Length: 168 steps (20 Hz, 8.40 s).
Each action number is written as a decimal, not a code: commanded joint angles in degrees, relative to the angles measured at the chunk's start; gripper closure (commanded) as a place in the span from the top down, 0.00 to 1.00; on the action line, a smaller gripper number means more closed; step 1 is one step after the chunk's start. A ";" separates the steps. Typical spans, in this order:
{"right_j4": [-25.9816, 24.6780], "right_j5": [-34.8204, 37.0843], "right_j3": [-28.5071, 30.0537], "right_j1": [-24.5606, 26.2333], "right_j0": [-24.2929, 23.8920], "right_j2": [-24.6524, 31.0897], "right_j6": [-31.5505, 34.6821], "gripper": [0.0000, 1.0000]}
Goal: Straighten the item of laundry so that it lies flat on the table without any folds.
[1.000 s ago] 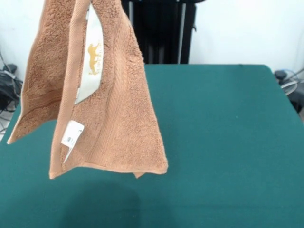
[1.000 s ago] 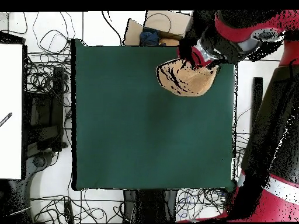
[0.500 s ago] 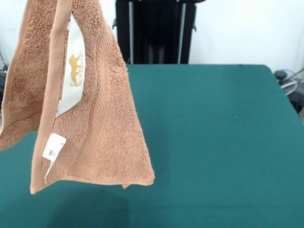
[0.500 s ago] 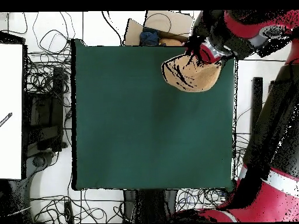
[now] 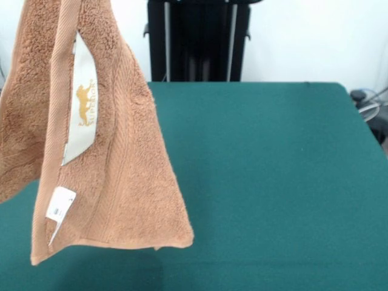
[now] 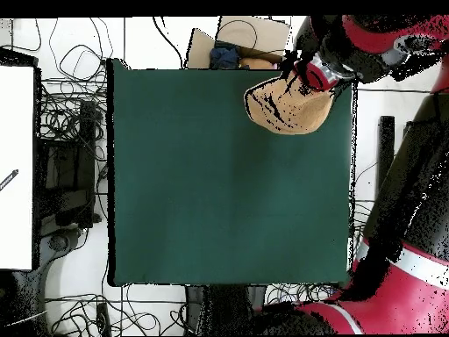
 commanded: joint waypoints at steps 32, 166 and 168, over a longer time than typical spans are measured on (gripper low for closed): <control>2.62 -12.18 19.88 -6.54 -1.52 -0.37 -8.97 0.00; 3.34 -80.82 92.75 -35.07 3.15 -11.20 8.82 0.00; 2.60 -81.82 93.46 -35.05 3.57 -11.98 9.19 0.00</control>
